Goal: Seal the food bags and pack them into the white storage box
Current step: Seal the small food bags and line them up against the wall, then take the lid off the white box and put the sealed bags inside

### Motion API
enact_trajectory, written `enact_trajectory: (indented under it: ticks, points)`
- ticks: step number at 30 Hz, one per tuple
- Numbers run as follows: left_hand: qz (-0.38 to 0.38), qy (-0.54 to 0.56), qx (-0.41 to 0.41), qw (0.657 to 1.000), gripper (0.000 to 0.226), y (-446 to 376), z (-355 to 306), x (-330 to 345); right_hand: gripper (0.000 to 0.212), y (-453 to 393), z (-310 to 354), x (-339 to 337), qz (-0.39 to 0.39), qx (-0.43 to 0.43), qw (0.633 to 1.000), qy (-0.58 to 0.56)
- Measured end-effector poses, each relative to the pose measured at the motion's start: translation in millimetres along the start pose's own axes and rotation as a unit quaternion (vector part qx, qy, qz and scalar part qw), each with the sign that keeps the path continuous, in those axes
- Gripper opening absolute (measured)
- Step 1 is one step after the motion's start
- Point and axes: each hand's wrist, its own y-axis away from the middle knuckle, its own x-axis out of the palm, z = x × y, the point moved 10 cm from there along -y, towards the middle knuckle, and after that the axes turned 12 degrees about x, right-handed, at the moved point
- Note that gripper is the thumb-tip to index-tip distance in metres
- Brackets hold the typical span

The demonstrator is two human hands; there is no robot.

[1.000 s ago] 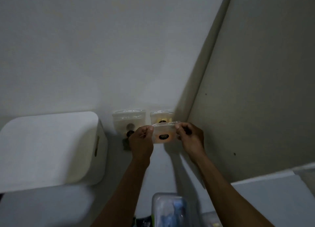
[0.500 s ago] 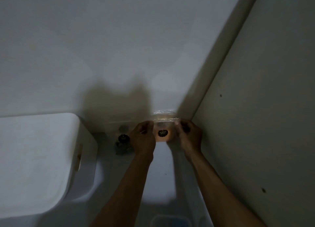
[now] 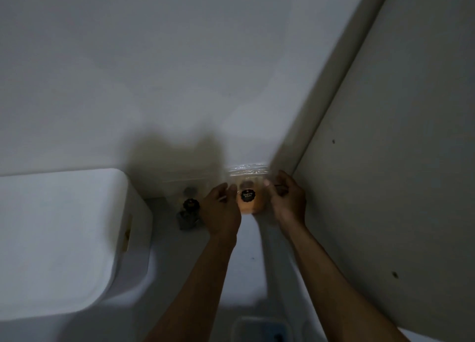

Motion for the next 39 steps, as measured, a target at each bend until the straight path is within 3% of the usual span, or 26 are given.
enact_trajectory:
  ticks: [7, 13, 18, 25, 31, 39]
  points:
    - [0.014, 0.003, 0.024, 1.0, 0.029, 20.4, -19.0, -34.8, 0.054, 39.6, 13.2, -9.5, -0.027, -0.034, 0.999, 0.033]
    - [0.037, -0.009, 0.112, 0.993, 0.031, 43.2, -68.7, -90.2, 0.047, 110.9, 36.7, -3.5, 0.002, -0.071, 0.998, 0.0]
    - [0.078, 0.01, 0.113, 0.991, 0.029, 79.9, -89.5, -162.3, 0.033, 198.5, 45.3, -1.0, 0.022, -0.11, 0.994, 0.004]
    - [0.107, -0.027, 0.151, 0.982, 0.022, 129.0, -88.0, -305.3, 0.032, 331.1, 18.4, 28.8, 0.065, -0.123, 0.986, 0.092]
    - [0.052, -0.102, 0.174, 0.978, 0.024, 120.1, -61.0, -415.3, 0.041, 400.8, 0.8, 84.4, 0.132, -0.127, 0.971, 0.153]
    - [-0.046, -0.213, 0.202, 0.955, 0.052, 38.5, -43.2, -477.7, 0.062, 385.2, 18.8, 147.6, 0.1, -0.137, 0.979, 0.113]
